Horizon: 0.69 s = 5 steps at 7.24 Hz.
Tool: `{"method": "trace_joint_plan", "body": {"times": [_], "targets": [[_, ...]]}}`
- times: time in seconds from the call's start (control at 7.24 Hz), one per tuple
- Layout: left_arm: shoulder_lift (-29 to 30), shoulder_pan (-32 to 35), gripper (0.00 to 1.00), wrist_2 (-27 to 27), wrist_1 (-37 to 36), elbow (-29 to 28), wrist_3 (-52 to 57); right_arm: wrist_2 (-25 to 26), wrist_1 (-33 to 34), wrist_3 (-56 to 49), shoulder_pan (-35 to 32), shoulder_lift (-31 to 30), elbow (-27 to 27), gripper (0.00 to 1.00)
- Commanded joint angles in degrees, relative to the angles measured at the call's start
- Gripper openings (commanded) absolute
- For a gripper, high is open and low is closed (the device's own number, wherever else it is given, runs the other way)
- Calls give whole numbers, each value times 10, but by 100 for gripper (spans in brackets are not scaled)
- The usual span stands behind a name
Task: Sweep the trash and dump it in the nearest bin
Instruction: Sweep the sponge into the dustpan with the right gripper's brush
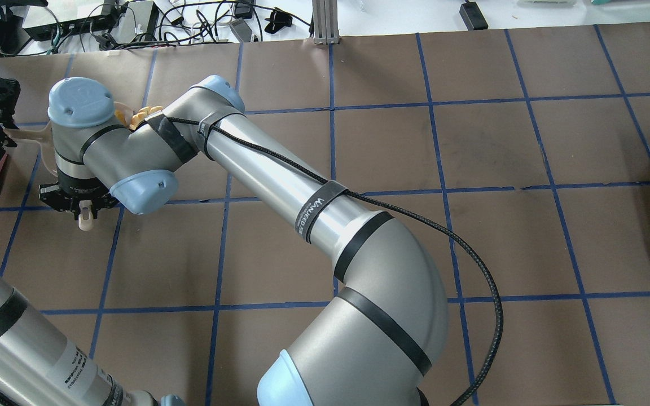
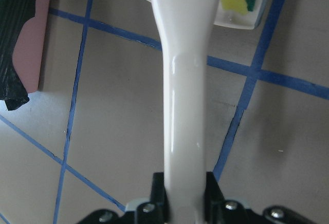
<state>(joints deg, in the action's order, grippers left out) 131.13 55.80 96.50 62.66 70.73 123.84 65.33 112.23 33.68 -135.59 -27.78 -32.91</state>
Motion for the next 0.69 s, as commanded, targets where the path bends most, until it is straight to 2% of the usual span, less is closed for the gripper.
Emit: {"method": "trace_joint_plan", "body": {"times": [0.0, 0.14, 0.55], "targets": [[0, 0, 0, 0, 0, 1, -1, 41, -6, 85, 12, -10, -23, 0], [0, 0, 0, 0, 0, 1, -1, 70, -8, 176, 17, -7, -22, 0], [0, 0, 0, 0, 0, 2, -1, 73, -8, 452, 26, -1, -9, 0]]}}
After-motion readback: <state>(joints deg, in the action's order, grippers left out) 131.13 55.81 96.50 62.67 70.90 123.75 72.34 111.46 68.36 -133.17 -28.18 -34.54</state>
